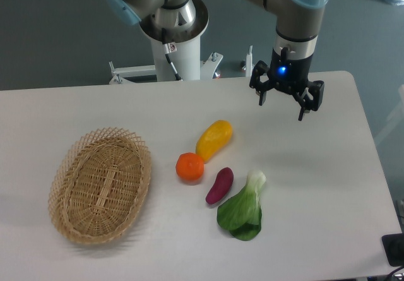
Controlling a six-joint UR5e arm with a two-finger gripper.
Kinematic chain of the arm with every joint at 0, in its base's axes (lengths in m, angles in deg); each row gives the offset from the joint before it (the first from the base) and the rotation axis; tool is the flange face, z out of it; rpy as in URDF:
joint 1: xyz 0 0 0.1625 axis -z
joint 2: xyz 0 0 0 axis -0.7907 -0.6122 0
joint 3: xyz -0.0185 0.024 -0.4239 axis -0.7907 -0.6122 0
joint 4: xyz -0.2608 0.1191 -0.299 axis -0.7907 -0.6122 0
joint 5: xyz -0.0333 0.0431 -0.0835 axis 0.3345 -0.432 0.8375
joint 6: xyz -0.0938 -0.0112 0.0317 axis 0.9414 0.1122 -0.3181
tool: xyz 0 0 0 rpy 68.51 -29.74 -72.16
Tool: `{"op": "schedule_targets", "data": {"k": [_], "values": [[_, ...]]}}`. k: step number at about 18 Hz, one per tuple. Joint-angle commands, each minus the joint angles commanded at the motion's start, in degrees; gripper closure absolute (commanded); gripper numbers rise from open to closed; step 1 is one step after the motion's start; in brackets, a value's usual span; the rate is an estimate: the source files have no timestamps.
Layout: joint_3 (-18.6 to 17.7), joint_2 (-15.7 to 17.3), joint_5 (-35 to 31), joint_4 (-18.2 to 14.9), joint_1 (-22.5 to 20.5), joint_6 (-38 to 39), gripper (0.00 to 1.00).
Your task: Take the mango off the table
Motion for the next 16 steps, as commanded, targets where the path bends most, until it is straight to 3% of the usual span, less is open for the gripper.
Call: {"op": "schedule_targets", "data": {"k": [2,11,16], "values": [[-1.4,0.17,0.09,0.61,0.0,0.0,0.0],[-1.41,-0.26,0.79,0.09,0.17,1.57,0.0],[-3.51,-2.81,0.44,1.74,4.3,6.31,0.0]]}}
